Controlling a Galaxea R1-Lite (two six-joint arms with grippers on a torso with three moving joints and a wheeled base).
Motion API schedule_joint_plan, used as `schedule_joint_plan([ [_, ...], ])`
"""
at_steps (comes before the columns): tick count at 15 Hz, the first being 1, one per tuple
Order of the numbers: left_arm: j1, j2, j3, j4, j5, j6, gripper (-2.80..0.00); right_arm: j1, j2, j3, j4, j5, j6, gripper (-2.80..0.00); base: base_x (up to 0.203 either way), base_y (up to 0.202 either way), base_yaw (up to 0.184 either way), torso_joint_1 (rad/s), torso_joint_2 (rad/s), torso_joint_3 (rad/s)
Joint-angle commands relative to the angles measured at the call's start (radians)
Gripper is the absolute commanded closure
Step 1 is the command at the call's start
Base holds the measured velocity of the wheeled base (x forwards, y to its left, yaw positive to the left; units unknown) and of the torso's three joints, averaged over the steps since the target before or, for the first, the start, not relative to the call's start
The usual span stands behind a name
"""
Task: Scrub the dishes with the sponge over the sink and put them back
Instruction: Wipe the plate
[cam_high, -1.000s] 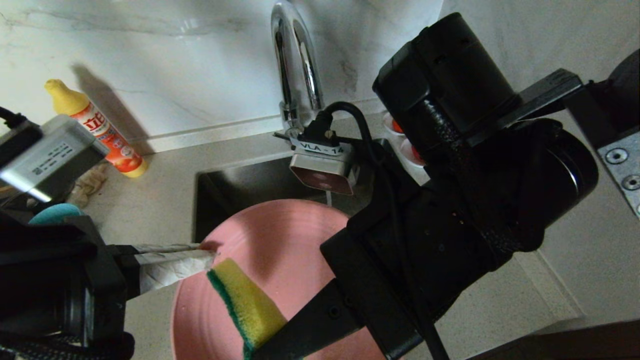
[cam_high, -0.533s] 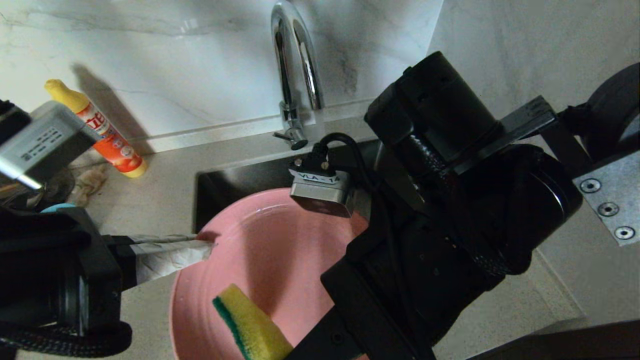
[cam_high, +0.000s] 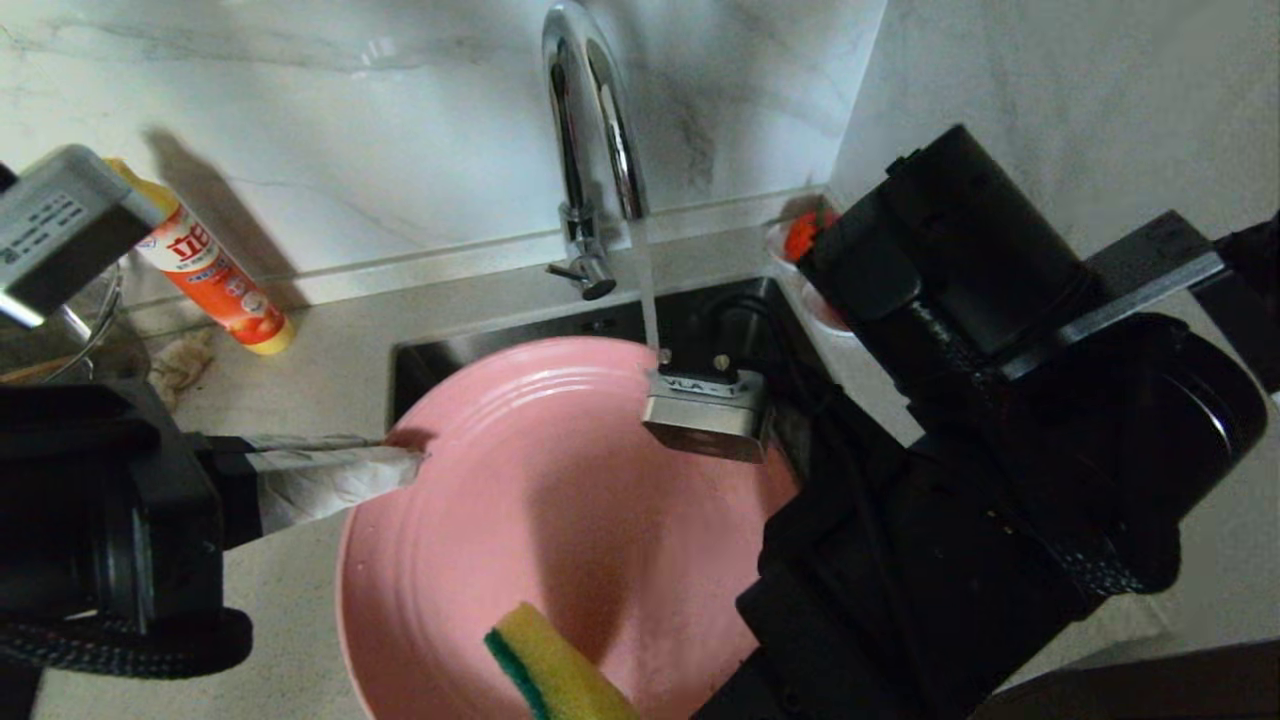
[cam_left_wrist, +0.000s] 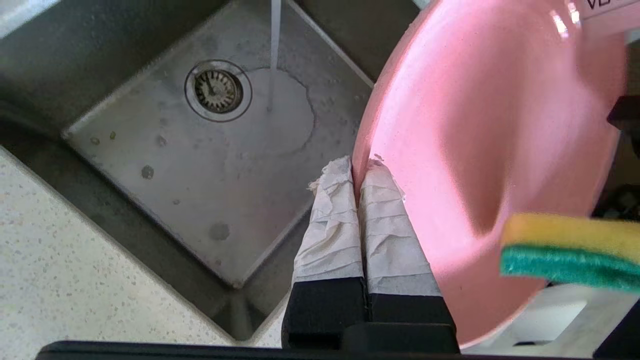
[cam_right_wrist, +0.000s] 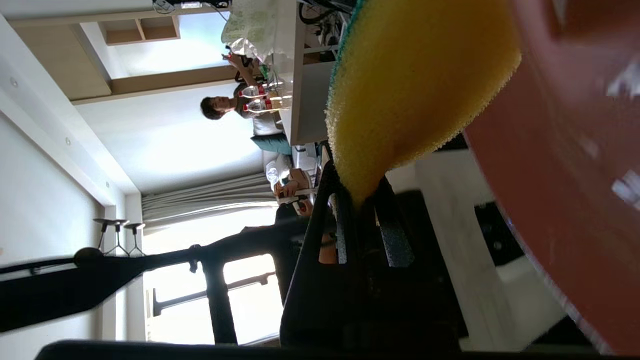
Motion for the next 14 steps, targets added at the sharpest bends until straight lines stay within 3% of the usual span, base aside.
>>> schedule_joint_plan([
  [1,0.0,0.006,-0.015,0.002,0.001,-0.001,0.0,-0.039,-0.048,0.043,0.002,0.004,-0.002,0.0,0.0,0.0,0.0,0.0,0.0,0.0],
  [8,-0.002,-0.001,-0.014,0.014,-0.001,0.001,0.0,-0.163,-0.065,0.046,-0.009,0.013,-0.01,0.0,0.0,0.0,0.0,0.0,0.0,0.0],
  [14,-0.005,-0.003,0.02,0.008,-0.005,0.004,0.0,-0.176,-0.036,-0.04,-0.026,0.041,-0.008,0.0,0.0,0.0,0.0,0.0,0.0,0.0],
])
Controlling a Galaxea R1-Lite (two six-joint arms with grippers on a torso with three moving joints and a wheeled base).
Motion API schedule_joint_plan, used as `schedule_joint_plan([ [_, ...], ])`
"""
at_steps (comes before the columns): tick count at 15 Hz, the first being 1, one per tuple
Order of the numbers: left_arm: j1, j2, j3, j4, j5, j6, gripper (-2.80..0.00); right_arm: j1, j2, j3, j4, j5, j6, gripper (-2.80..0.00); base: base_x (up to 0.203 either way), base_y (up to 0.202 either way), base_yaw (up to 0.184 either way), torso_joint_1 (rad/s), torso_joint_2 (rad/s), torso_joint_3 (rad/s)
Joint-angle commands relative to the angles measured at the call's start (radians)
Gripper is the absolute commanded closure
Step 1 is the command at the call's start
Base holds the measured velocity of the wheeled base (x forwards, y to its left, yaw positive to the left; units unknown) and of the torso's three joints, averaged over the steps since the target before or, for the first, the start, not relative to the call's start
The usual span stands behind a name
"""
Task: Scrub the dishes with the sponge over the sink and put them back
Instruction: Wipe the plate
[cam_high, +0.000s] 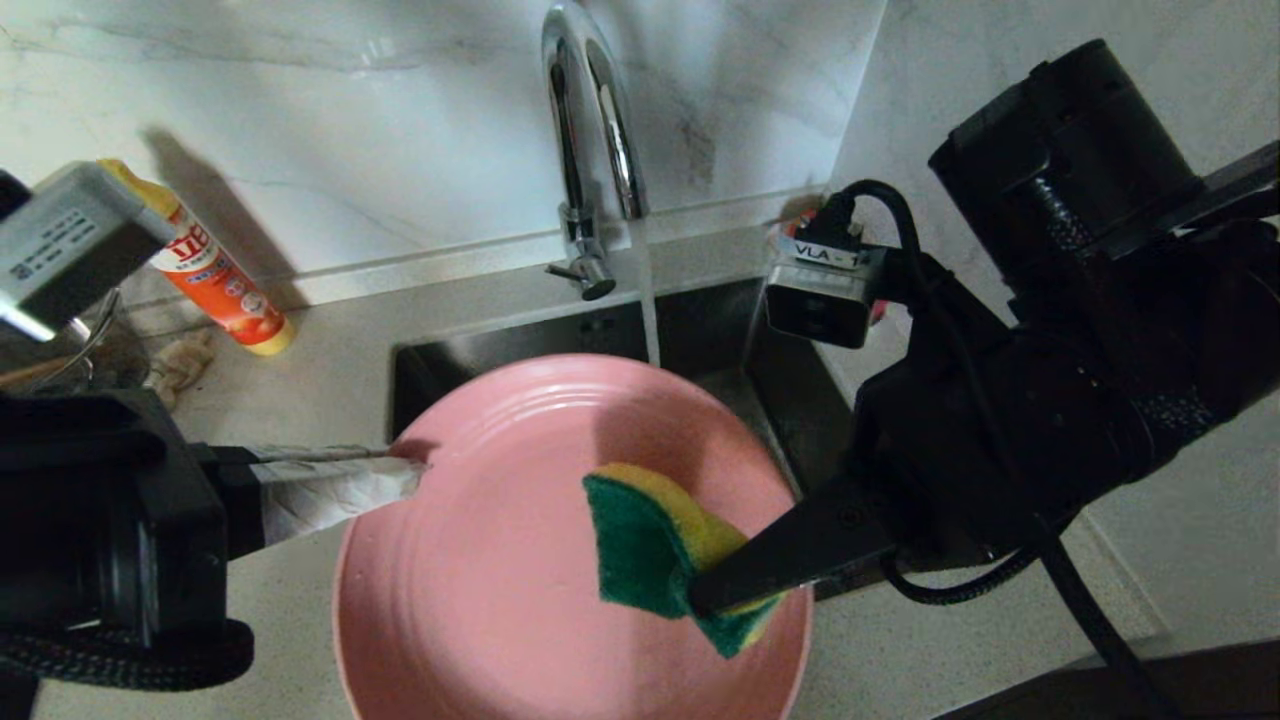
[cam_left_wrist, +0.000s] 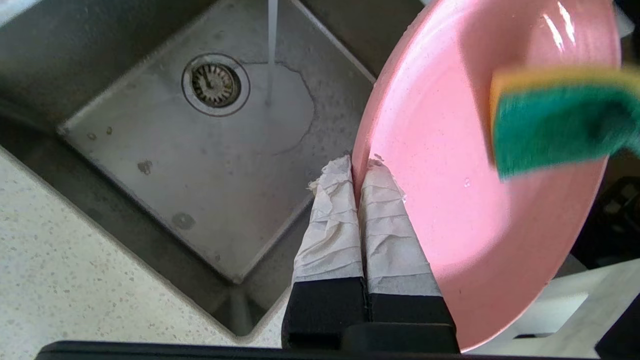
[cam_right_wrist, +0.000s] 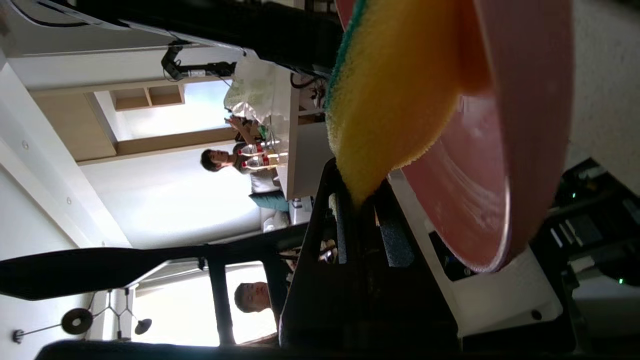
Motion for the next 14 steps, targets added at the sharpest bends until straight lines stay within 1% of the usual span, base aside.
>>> schedule_joint_plan([
  [1,0.0,-0.002,0.007,-0.002,-0.001,0.0,0.0,0.0,0.024,-0.038,0.003,0.005,0.004,0.0,0.0,0.0,0.0,0.0,0.0,0.0],
  [5,-0.002,0.0,0.003,-0.003,-0.001,0.0,0.0,0.011,0.067,-0.096,0.005,0.019,0.006,0.0,0.0,0.0,0.0,0.0,0.0,0.0],
  [9,-0.001,0.007,0.002,-0.005,-0.003,-0.001,0.0,0.061,0.093,-0.124,0.005,0.022,0.009,0.0,0.0,0.0,0.0,0.0,0.0,0.0],
  [14,0.0,0.015,0.01,-0.008,0.002,-0.001,0.0,0.123,0.084,-0.125,0.015,0.022,0.011,0.0,0.0,0.0,0.0,0.0,0.0,0.0],
])
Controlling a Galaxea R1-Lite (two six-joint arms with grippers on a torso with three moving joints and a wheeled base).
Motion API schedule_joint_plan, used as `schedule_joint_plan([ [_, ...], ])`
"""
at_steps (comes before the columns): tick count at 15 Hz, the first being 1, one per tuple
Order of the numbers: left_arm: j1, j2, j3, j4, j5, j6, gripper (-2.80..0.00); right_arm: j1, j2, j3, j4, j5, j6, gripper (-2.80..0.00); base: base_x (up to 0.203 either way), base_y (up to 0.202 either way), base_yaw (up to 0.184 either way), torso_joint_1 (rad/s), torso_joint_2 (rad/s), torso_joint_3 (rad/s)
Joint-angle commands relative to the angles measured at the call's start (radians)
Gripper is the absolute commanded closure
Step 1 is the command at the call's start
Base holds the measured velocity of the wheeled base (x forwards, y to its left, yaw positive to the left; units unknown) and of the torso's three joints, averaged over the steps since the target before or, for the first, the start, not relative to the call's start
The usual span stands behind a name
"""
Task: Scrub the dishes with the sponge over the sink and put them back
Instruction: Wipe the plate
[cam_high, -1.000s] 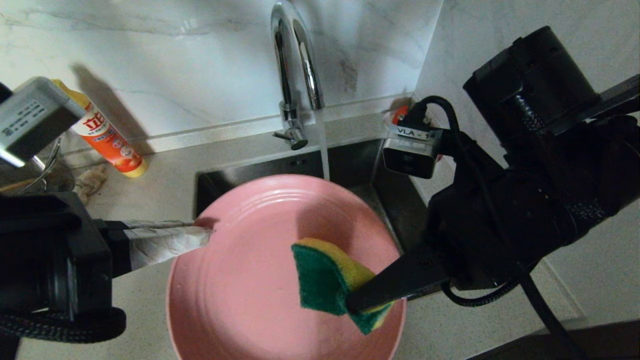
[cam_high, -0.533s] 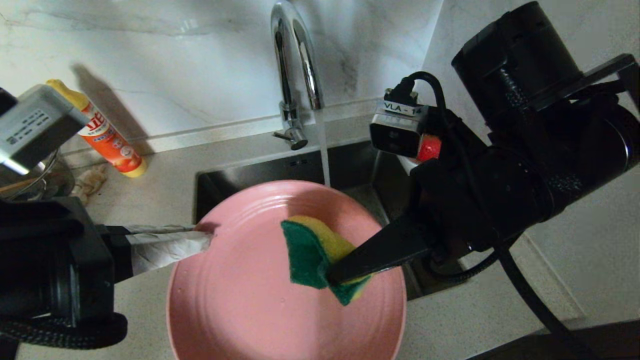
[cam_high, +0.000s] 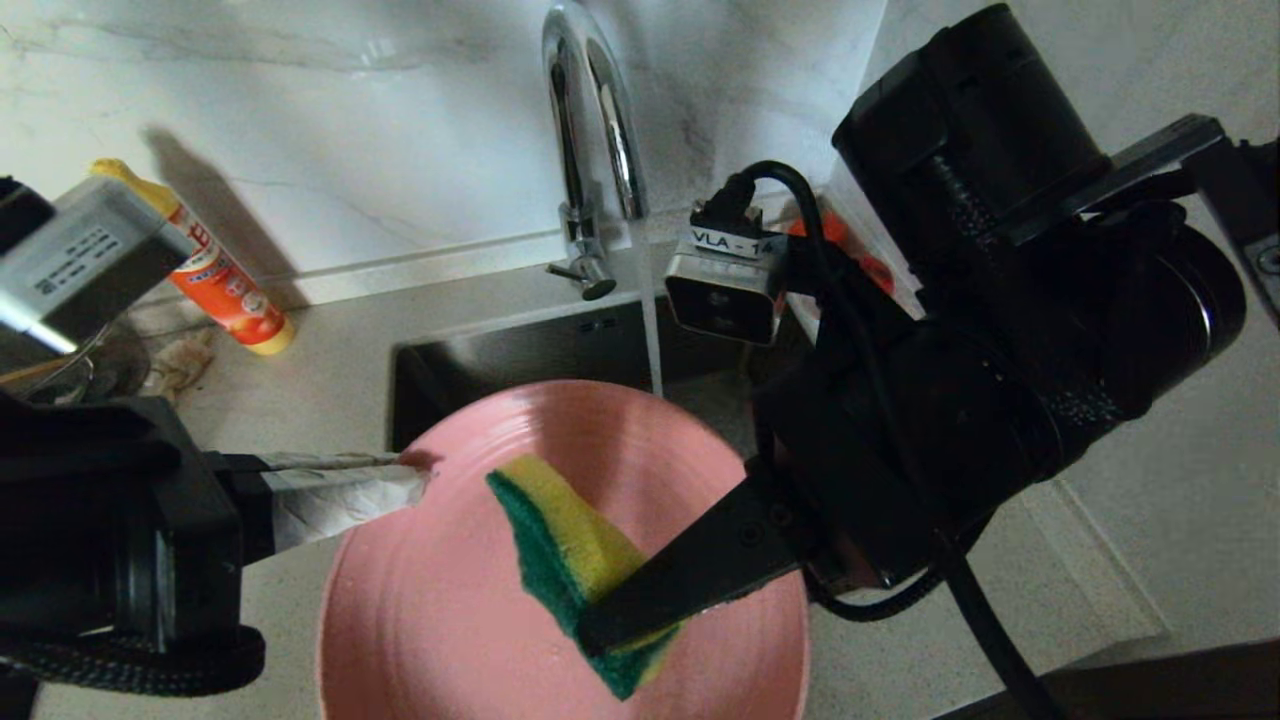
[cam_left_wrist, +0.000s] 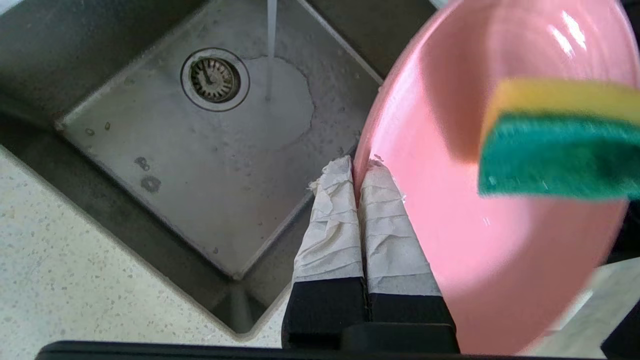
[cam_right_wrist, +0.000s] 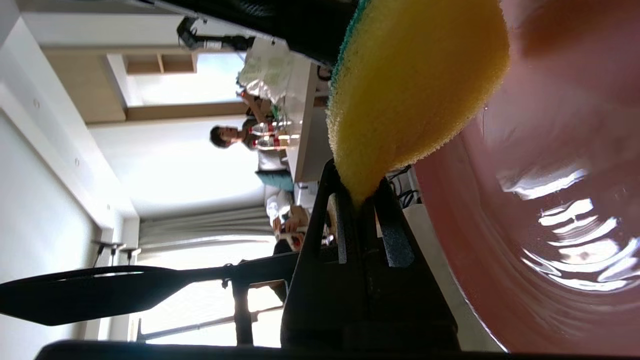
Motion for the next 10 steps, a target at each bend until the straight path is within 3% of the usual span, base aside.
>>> schedule_joint_plan([
  [1,0.0,0.009,0.001,0.0,0.001,-0.001,0.0,0.037,-0.007,0.002,0.008,0.005,0.004,0.0,0.0,0.0,0.0,0.0,0.0,0.0],
  [10,0.0,-0.048,0.06,0.003,0.0,-0.001,0.0,0.123,-0.031,0.077,0.011,0.005,0.008,0.0,0.0,0.0,0.0,0.0,0.0,0.0],
])
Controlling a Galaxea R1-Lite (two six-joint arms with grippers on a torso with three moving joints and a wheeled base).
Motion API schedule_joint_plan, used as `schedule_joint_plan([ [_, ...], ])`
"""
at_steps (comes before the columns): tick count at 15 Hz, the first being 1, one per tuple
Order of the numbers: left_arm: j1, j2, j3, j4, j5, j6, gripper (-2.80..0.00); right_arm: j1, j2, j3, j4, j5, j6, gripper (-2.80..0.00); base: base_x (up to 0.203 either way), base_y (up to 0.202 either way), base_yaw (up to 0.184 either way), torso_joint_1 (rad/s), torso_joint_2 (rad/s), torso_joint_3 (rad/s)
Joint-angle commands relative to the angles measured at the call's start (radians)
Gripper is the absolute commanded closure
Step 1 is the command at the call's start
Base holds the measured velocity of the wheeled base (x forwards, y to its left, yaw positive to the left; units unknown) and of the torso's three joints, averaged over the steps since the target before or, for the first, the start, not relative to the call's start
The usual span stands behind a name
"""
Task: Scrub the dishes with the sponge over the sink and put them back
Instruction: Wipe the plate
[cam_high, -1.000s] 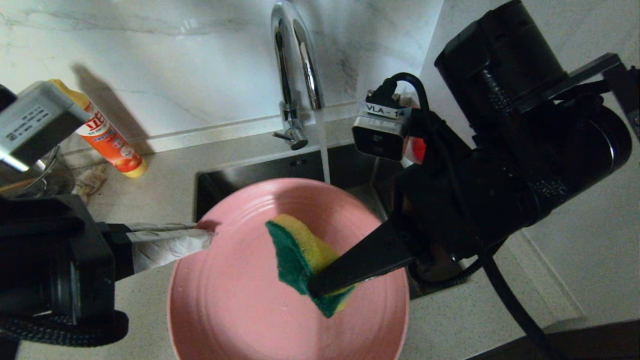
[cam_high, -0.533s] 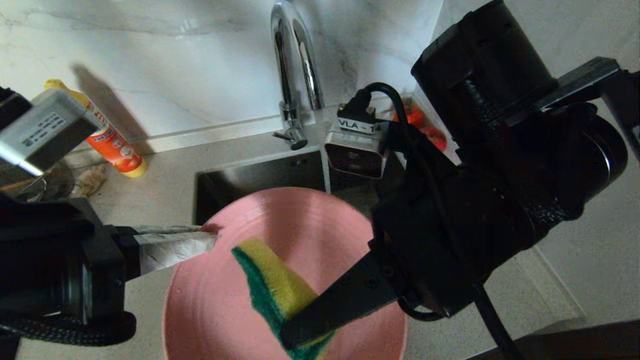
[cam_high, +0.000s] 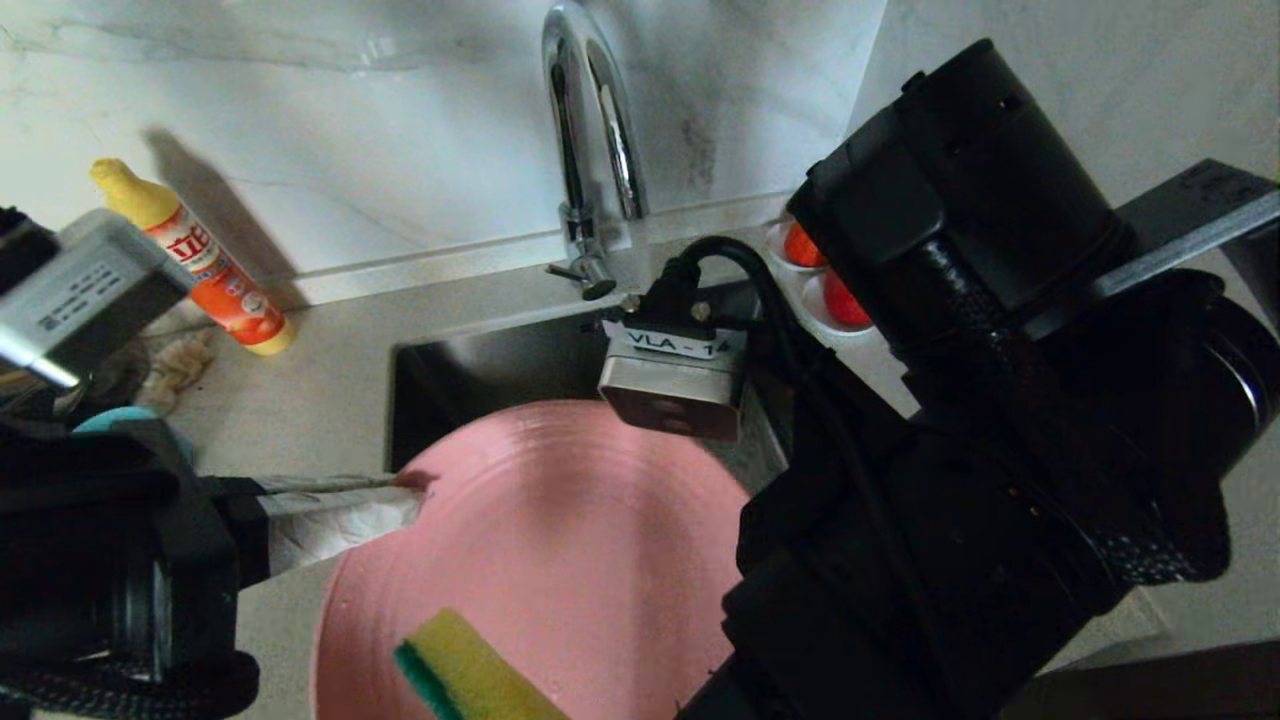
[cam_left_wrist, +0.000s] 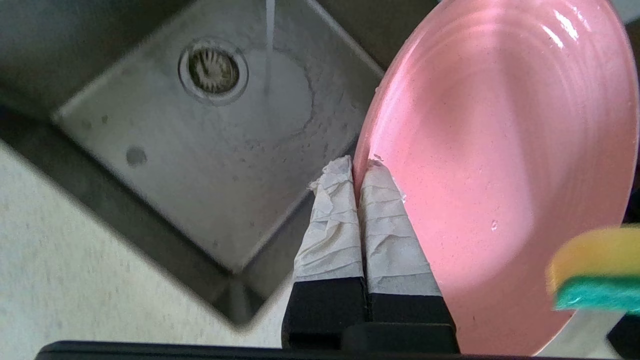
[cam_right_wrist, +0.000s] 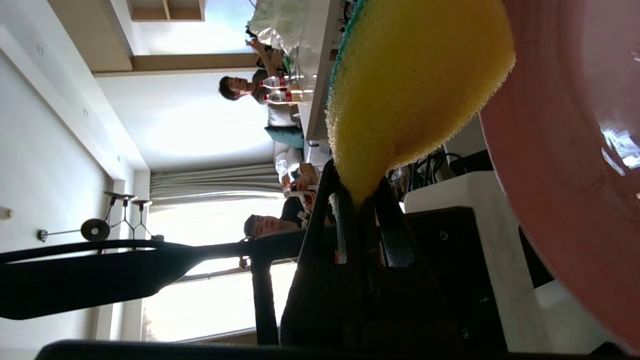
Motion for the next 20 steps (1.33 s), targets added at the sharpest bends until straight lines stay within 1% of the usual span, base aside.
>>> schedule_joint_plan([
  [1,0.0,-0.045,0.041,0.001,0.0,0.0,0.0,0.004,-0.014,0.031,0.003,0.004,0.002,0.0,0.0,0.0,0.0,0.0,0.0,0.0],
  [3,0.0,-0.054,0.056,0.001,0.0,0.001,0.0,0.004,0.002,0.04,0.001,0.005,0.0,0.0,0.0,0.0,0.0,0.0,0.0,0.0],
  [9,0.0,-0.03,0.016,-0.003,-0.001,0.004,0.0,0.016,0.056,0.027,-0.008,0.013,-0.001,0.0,0.0,0.0,0.0,0.0,0.0,0.0],
  [12,0.0,-0.028,0.016,-0.003,-0.003,0.001,0.0,0.017,0.072,-0.008,-0.009,0.014,-0.001,0.0,0.0,0.0,0.0,0.0,0.0,0.0],
  [15,0.0,-0.028,0.015,-0.003,-0.003,0.004,0.0,0.018,0.095,-0.014,-0.009,0.045,-0.001,0.0,0.0,0.0,0.0,0.0,0.0,0.0],
  [20,0.0,-0.031,0.009,-0.003,-0.003,0.003,0.0,0.013,0.1,-0.007,-0.009,0.046,-0.004,0.0,0.0,0.0,0.0,0.0,0.0,0.0],
])
